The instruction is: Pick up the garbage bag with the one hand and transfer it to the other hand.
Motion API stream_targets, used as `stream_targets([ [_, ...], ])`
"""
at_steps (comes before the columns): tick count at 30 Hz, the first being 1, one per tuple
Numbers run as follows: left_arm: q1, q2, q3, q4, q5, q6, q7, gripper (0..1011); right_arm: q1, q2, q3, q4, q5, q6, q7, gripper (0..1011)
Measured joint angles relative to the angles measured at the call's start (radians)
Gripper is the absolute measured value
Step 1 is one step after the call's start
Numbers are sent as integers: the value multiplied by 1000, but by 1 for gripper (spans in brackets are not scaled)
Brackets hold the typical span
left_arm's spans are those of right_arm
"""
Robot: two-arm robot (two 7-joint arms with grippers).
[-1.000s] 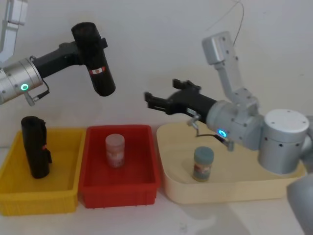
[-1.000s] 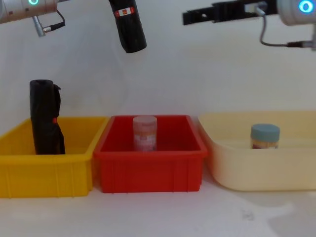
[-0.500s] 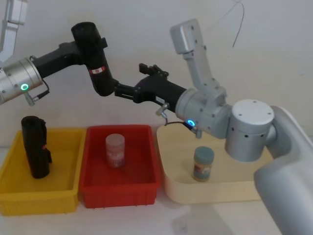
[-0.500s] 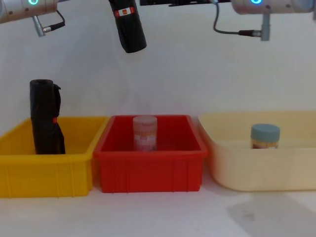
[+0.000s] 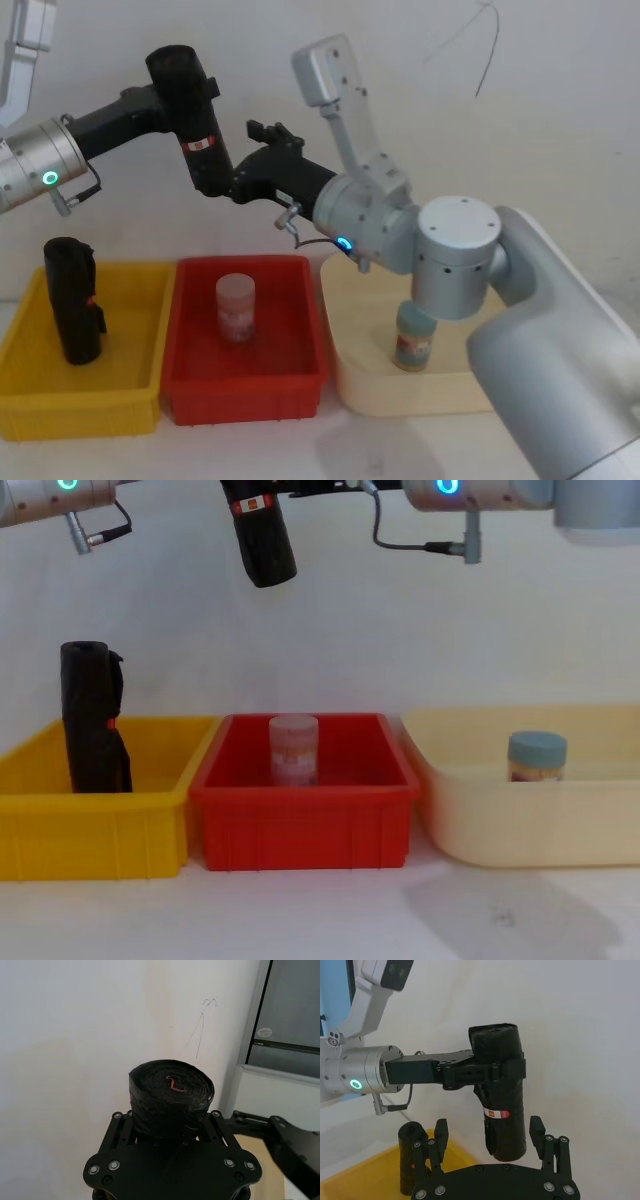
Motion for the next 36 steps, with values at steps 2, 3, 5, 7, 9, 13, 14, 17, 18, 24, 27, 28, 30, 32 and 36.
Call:
stream_targets([
  [2,0,0,0,0,0,0,0,452,10,-12,-7,22,-8,-4,-6,1000],
  [3,0,0,0,0,0,0,0,452,13,-16,-9,27,-10,-5,-9,1000],
  [5,0,0,0,0,0,0,0,452,23,-27,-13,47,-15,-7,-14,999],
  [7,0,0,0,0,0,0,0,452,32,-35,-16,63,-18,-8,-18,1000],
  [9,0,0,0,0,0,0,0,452,44,-48,-19,89,-24,-10,-23,999],
  [13,0,0,0,0,0,0,0,452,69,-70,-24,142,-35,-17,-35,1000],
  [14,0,0,0,0,0,0,0,452,69,-70,-24,142,-35,-17,-35,1000],
  [17,0,0,0,0,0,0,0,452,89,-86,-26,183,-45,-24,-46,1000],
  [18,0,0,0,0,0,0,0,452,99,-94,-26,206,-49,-28,-51,1000],
  [24,0,0,0,0,0,0,0,452,141,-124,-25,298,-62,-47,-73,1000],
  [27,0,0,0,0,0,0,0,452,169,-143,-22,357,-69,-61,-86,1000],
  [28,0,0,0,0,0,0,0,452,169,-143,-22,357,-69,-61,-86,1000],
  [30,0,0,0,0,0,0,0,452,194,-159,-19,407,-75,-74,-97,1000],
  [32,0,0,0,0,0,0,0,452,204,-165,-17,432,-77,-80,-100,1000],
  [36,0,0,0,0,0,0,0,452,229,-181,-11,484,-79,-92,-104,1000],
])
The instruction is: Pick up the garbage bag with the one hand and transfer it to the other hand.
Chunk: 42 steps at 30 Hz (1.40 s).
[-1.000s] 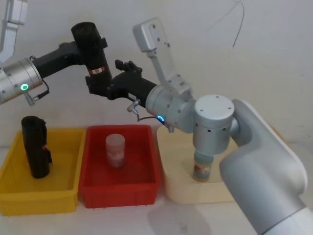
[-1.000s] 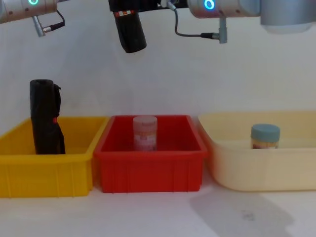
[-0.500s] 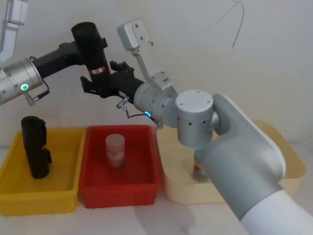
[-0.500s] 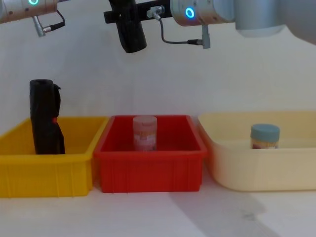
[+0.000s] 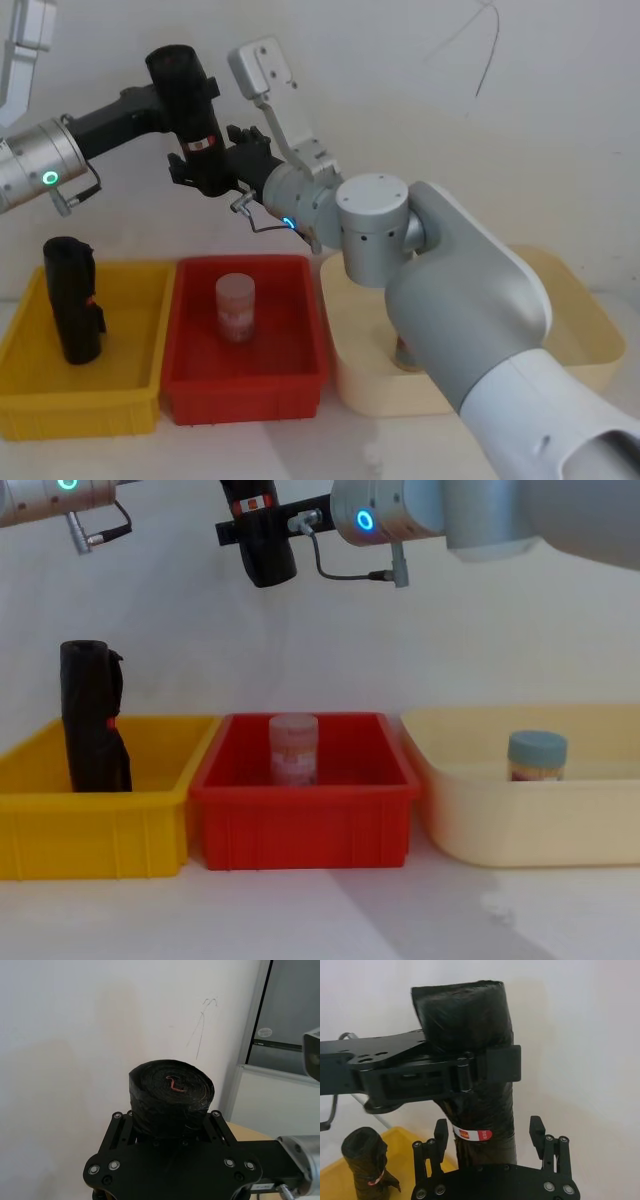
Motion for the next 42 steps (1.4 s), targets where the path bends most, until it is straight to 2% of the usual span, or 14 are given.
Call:
stream_targets([
  [6,0,0,0,0,0,0,0,452,28,-17,9,58,-1,-13,-1,997],
  [9,0,0,0,0,0,0,0,452,38,-24,12,79,-1,-18,-2,956],
  [15,0,0,0,0,0,0,0,452,51,-32,16,107,-2,-25,-2,802],
  [19,0,0,0,0,0,0,0,452,58,-36,18,121,-2,-28,-2,659],
  [20,0,0,0,0,0,0,0,452,58,-36,18,121,-2,-28,-2,659],
  [23,0,0,0,0,0,0,0,452,61,-38,19,127,-2,-30,-2,573],
  [40,0,0,0,0,0,0,0,452,70,-43,21,146,-2,-34,-3,552],
  [42,0,0,0,0,0,0,0,498,70,-43,21,147,-2,-34,-3,552],
])
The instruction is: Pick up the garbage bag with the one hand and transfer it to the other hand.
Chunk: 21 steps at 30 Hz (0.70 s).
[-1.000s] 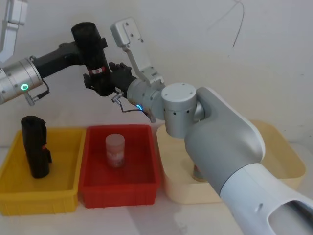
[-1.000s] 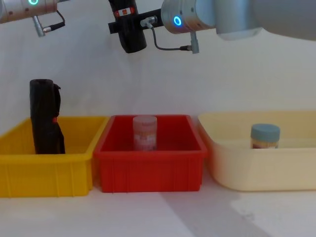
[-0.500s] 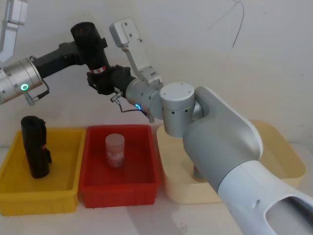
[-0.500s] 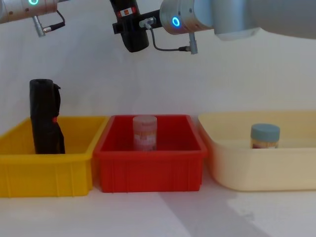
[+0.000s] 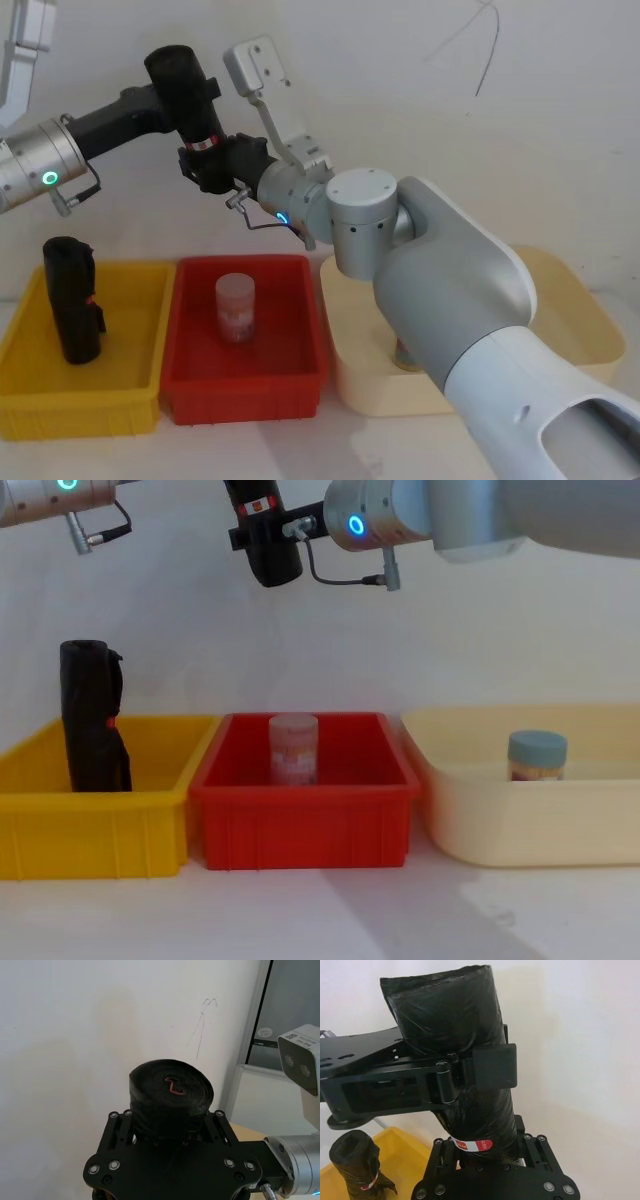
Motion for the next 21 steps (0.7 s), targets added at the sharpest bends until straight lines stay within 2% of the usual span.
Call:
stream_targets([
  [2,0,0,0,0,0,0,0,575,0,0,0,1,0,0,0,552],
  [5,0,0,0,0,0,0,0,628,1,0,0,1,0,0,0,552],
  [6,0,0,0,0,0,0,0,693,1,0,1,2,0,0,0,552],
  [11,0,0,0,0,0,0,0,813,1,0,4,2,0,-2,-3,552],
  [12,0,0,0,0,0,0,0,874,1,1,5,3,0,-2,-6,552],
  [16,0,0,0,0,0,0,0,934,2,6,16,2,-1,-3,-25,552],
  [18,0,0,0,0,0,0,0,1001,2,8,20,-1,-1,-4,-33,552],
  [21,0,0,0,0,0,0,0,1001,1,16,32,-8,-2,-3,-54,552],
])
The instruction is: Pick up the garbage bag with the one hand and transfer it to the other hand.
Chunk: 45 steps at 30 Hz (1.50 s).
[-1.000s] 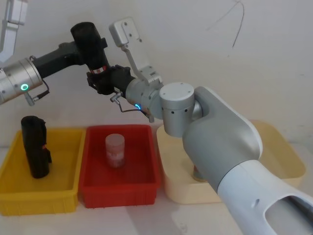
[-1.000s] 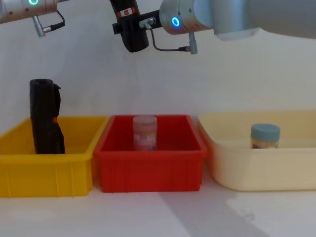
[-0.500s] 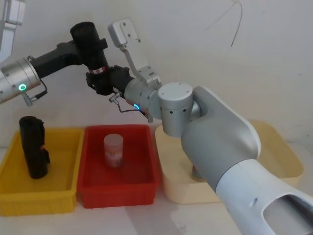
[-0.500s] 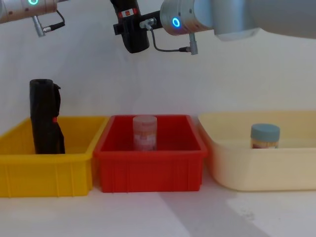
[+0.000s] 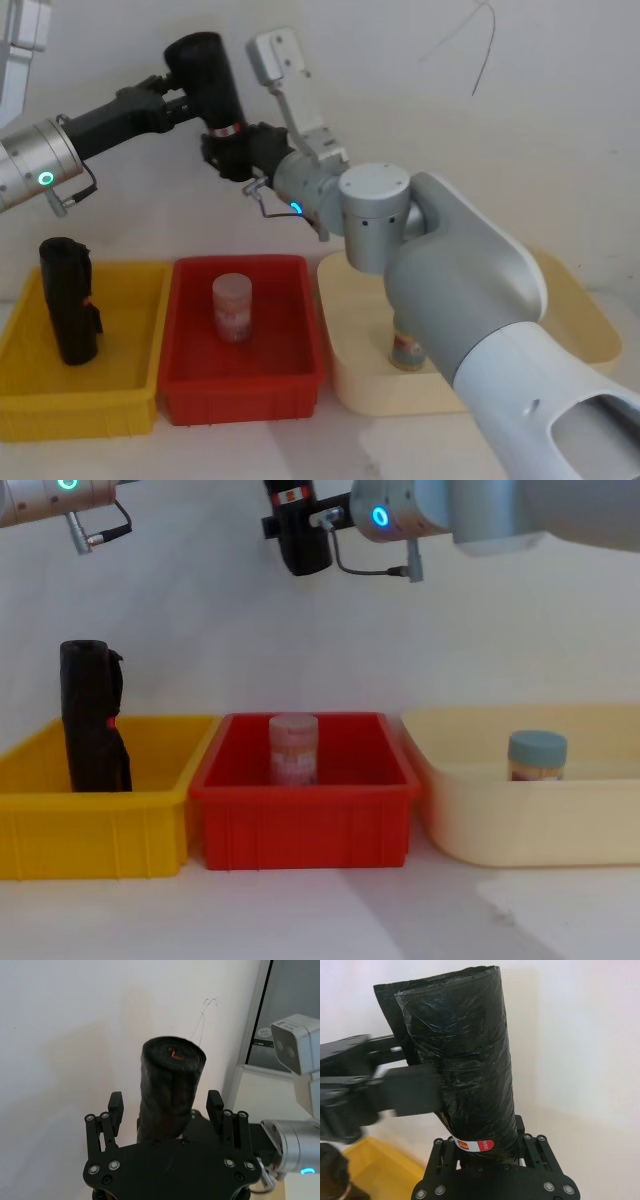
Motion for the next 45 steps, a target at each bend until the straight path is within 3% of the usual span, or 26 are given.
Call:
stream_targets([
  [14,0,0,0,0,0,0,0,1001,-45,71,55,-71,-10,46,-101,552],
  [27,0,0,0,0,0,0,0,1001,-190,206,133,-268,-14,161,-179,552],
  [33,0,0,0,0,0,0,0,1001,-265,275,180,-375,-3,205,-185,552],
  [39,0,0,0,0,0,0,0,1001,-316,319,212,-451,7,236,-186,552],
  [45,0,0,0,0,0,0,0,1001,-348,347,232,-497,14,255,-186,726],
])
